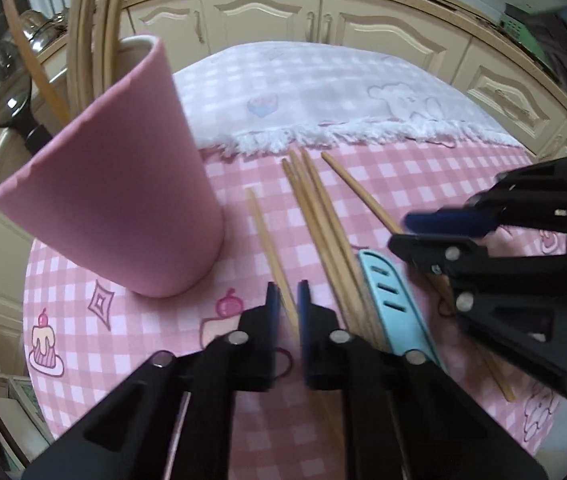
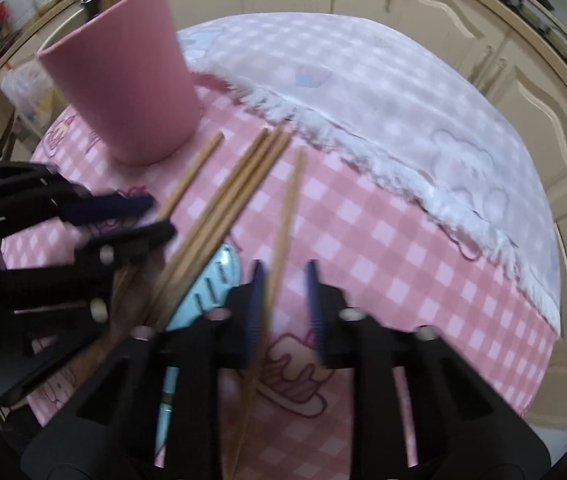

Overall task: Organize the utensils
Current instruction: 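Lower the right gripper onto a wooden chopstick while the left gripper grasps another, then lift both chopsticks over the pink cup and open both grippers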

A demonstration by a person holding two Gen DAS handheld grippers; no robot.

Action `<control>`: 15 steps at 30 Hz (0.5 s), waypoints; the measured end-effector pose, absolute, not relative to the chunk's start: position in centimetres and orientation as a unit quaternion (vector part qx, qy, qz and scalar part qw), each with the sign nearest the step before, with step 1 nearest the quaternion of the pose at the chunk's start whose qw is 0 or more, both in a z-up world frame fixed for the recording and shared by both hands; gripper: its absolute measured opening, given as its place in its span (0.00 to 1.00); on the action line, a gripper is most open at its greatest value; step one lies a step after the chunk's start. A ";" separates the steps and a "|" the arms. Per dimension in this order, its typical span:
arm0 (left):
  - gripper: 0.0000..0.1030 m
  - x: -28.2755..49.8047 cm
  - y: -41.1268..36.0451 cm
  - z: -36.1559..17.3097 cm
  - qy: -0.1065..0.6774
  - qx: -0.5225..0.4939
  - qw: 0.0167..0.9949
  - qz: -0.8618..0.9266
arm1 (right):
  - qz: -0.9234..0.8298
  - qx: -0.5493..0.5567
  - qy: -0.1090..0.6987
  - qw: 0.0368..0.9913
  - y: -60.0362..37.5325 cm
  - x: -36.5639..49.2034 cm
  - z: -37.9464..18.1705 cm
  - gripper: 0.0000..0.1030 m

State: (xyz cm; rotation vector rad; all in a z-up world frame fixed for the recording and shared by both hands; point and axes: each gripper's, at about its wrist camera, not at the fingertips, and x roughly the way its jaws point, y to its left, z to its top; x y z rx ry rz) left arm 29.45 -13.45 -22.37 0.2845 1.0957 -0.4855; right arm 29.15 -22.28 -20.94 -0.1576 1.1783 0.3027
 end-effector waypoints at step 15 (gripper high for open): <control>0.05 25.4 -9.4 -16.0 0.396 0.035 0.880 -0.260 | 0.185 0.111 0.404 0.889 -28.9 25.0 -14.8 0.06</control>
